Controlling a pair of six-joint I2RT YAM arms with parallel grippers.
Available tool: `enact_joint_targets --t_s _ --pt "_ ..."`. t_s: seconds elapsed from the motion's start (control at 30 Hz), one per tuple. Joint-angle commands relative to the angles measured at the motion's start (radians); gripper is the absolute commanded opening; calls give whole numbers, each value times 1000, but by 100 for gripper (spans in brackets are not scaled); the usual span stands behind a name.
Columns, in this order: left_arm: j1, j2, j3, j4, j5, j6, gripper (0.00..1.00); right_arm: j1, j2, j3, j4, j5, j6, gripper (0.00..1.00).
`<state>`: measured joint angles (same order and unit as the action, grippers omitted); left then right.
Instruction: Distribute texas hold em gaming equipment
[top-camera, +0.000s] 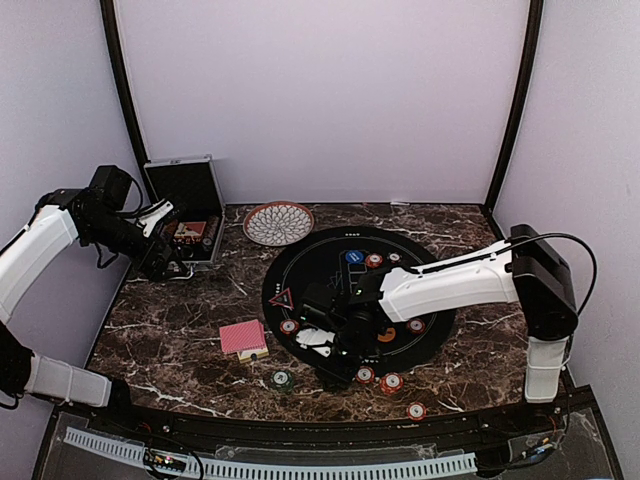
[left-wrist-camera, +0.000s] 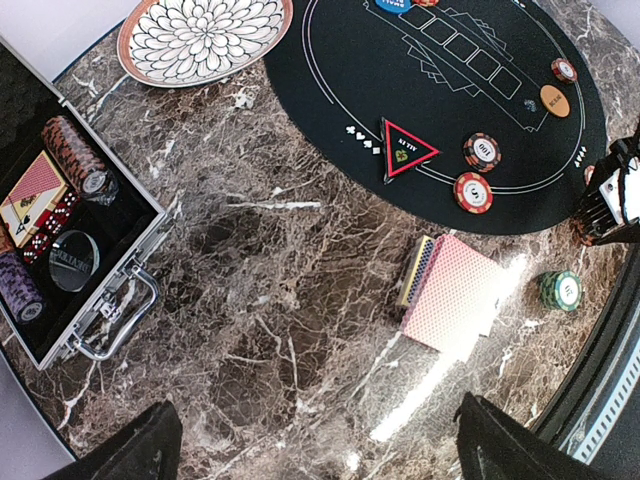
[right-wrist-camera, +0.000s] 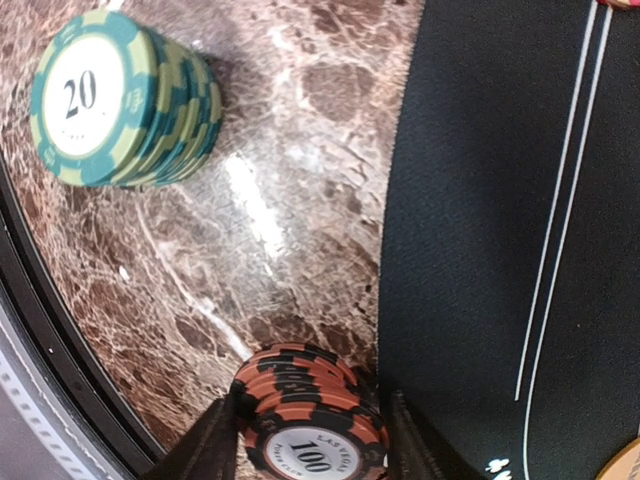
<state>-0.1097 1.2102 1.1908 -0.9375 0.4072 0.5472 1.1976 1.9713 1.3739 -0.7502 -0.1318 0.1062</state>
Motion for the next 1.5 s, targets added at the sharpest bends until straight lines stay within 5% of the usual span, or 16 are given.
enact_joint_targets --t_s 0.0,0.6,1.47 --pt "-4 -11 27 -27 16 16 99 9 -26 -9 9 -4 -1 47" --pt "-4 -13 26 -27 18 17 99 19 -96 12 -46 8 16 17" --pt "-4 -6 27 -25 20 18 99 -196 -23 0 69 69 85 16"
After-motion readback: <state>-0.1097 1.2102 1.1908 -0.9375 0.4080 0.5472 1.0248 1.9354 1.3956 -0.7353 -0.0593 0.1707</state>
